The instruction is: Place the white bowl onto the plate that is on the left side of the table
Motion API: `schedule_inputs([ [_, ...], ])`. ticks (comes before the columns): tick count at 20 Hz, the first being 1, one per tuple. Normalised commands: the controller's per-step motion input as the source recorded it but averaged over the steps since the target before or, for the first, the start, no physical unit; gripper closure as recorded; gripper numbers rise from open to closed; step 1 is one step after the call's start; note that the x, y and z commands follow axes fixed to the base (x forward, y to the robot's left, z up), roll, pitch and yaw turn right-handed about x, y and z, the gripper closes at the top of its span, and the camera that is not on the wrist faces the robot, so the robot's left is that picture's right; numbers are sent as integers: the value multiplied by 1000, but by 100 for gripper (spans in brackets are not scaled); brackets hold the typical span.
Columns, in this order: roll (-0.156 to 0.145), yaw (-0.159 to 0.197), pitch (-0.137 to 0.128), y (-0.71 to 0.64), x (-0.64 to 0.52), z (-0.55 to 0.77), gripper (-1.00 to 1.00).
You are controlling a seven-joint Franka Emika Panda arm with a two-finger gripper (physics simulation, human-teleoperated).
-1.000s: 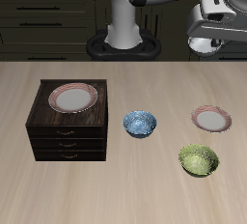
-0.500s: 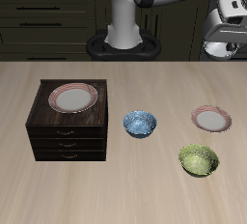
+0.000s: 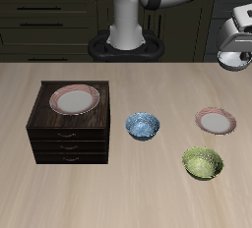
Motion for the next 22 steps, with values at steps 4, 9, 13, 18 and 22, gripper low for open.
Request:
schedule_inputs([
  [4, 23, -30, 12, 93, 79, 42, 100],
  [9, 24, 31, -24, 160, -62, -165, 100],
  [13, 8, 4, 32, 68, 67, -381, 100],
  [18, 18, 21, 6, 98, -30, -283, 100],
  [22, 18, 19, -11, 113, -96, -260, 100],
])
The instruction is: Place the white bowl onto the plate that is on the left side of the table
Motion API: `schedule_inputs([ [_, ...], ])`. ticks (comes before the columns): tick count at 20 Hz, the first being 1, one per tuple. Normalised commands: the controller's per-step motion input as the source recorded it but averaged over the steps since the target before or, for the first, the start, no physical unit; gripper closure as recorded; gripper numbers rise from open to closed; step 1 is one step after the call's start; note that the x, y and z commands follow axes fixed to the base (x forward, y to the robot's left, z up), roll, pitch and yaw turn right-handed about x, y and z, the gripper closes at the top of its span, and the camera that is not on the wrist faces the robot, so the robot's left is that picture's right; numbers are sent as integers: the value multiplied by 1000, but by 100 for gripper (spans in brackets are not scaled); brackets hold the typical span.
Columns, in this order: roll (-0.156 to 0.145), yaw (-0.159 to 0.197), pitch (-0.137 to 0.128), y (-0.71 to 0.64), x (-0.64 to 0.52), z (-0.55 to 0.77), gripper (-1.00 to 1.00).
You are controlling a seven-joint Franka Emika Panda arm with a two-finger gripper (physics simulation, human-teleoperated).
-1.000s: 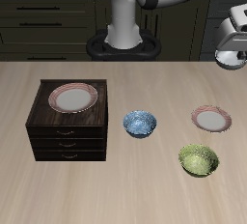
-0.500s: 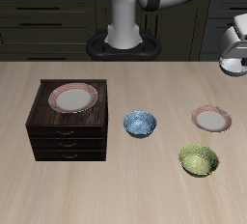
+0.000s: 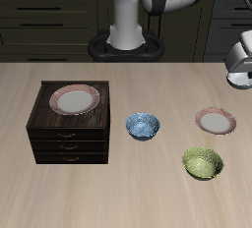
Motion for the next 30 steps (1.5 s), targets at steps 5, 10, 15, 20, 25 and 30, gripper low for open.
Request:
schedule_inputs([
  [5, 14, 7, 37, 153, -91, -414, 100],
  [10, -17, -7, 40, -55, 76, -313, 100],
  [15, -40, -6, 27, -136, 88, -297, 100],
  [20, -15, -38, 26, -150, -97, -279, 100],
  [25, 7, 10, -59, 30, -350, -182, 100],
  [30, 25, -29, 1, 63, -332, -245, 100],
])
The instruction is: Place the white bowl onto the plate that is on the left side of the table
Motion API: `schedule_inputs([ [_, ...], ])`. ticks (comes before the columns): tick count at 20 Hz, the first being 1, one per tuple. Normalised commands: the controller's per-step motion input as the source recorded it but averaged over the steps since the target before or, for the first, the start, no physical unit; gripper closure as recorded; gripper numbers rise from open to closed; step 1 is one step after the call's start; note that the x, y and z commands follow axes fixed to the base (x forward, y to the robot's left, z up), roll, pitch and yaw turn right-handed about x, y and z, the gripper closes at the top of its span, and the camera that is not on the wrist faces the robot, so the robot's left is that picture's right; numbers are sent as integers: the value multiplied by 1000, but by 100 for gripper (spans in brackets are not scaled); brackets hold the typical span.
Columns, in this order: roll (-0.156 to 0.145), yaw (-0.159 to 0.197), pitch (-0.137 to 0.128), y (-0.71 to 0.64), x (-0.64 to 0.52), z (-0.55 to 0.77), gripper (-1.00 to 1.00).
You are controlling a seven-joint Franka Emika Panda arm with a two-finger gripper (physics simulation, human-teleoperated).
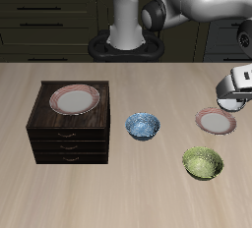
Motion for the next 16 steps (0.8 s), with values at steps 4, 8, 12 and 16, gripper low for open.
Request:
schedule_inputs([
  [4, 19, -27, 55, 69, -96, -302, 100],
  [8, 4, 24, 26, 15, 150, -158, 100],
  [12, -15, -6, 13, -44, 107, -61, 100],
  [16, -25, -18, 64, -93, 19, -363, 100],
])
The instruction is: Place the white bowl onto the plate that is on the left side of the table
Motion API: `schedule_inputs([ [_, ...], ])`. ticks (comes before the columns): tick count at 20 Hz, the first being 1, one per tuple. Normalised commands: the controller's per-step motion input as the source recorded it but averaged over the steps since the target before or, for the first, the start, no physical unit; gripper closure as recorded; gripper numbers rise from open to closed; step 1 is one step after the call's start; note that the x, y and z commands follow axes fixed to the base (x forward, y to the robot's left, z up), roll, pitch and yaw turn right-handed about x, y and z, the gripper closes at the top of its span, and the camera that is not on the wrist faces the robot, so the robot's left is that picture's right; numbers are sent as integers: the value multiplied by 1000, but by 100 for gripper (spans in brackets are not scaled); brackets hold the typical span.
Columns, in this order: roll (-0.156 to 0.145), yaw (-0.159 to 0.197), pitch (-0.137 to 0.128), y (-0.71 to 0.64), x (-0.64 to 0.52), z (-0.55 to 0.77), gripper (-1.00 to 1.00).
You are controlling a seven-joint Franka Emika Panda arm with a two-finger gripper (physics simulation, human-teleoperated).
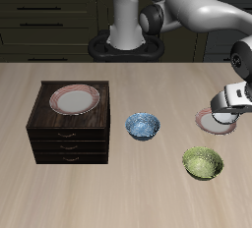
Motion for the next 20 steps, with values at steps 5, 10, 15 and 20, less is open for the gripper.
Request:
schedule_inputs([
  [5, -20, 5, 76, 44, 83, -331, 100],
  [10, 68, 10, 187, 190, 67, -562, -100],
  [15, 20, -24, 64, 73, 38, -168, -100],
  [20, 6, -14, -33, 36, -63, 266, -100],
])
